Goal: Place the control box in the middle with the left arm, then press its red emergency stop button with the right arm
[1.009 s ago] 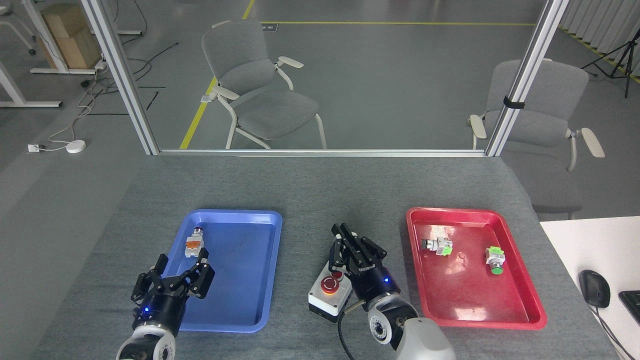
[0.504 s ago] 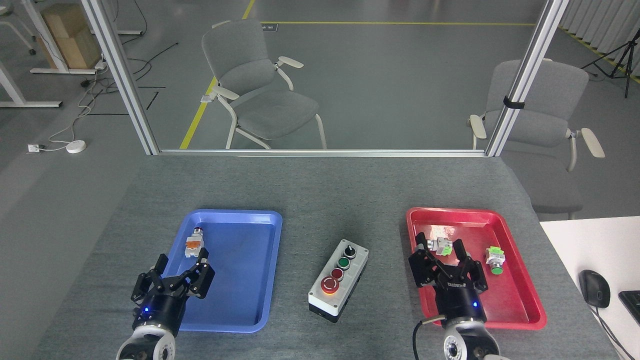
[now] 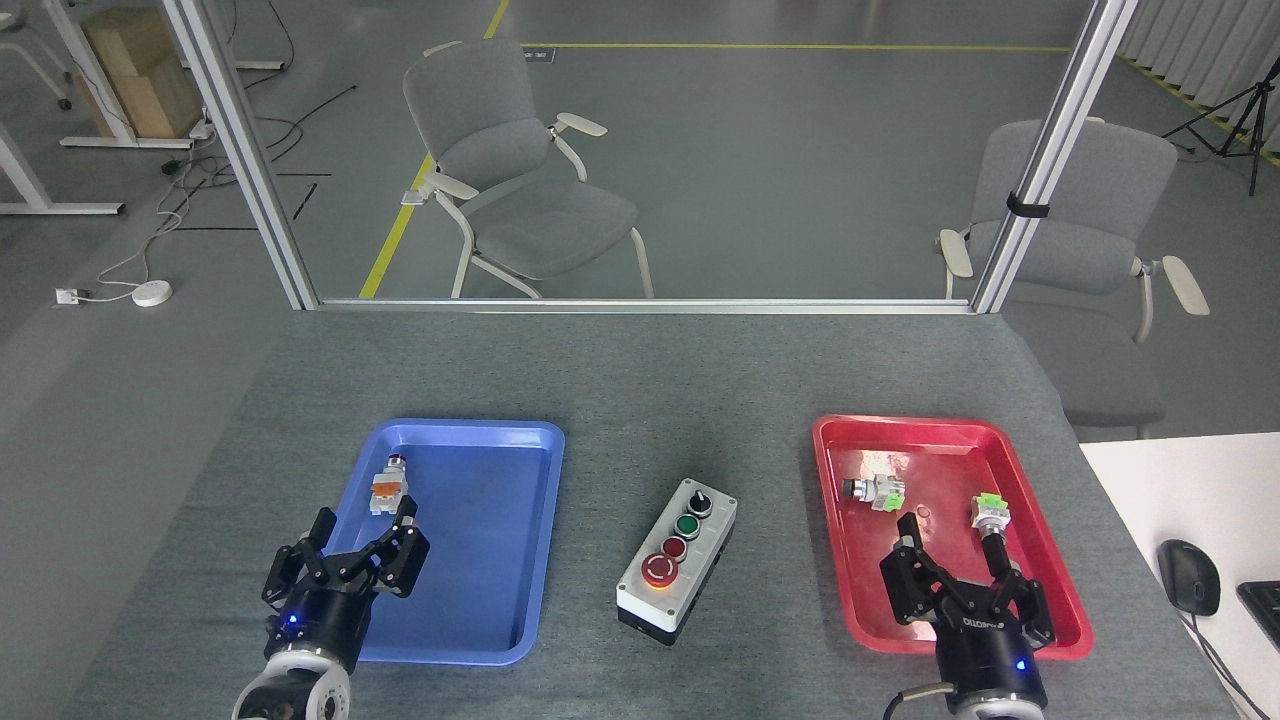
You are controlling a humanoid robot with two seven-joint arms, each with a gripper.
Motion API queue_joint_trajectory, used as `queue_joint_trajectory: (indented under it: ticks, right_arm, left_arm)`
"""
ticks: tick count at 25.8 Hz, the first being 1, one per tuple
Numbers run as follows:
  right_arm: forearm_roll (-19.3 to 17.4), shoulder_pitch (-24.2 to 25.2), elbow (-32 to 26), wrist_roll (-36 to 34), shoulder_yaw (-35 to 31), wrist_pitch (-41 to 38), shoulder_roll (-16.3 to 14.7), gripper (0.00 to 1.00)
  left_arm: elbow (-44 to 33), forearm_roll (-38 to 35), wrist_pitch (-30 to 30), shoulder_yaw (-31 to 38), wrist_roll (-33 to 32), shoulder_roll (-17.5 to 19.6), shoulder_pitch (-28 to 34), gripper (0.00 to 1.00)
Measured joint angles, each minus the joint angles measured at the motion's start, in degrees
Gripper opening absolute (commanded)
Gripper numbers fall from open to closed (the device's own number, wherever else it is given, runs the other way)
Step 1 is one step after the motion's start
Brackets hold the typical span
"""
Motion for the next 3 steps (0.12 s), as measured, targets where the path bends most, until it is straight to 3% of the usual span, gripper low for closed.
queue_joint_trajectory:
  ticks: [3]
  right_arm:
    - [-0.01, 0.05, -0.05, 0.01, -0.26, -0.01, -0.09, 0.99]
  left_arm:
    - [0.00, 0.00, 0.00, 0.00, 0.00, 0.00, 0.00, 0.99]
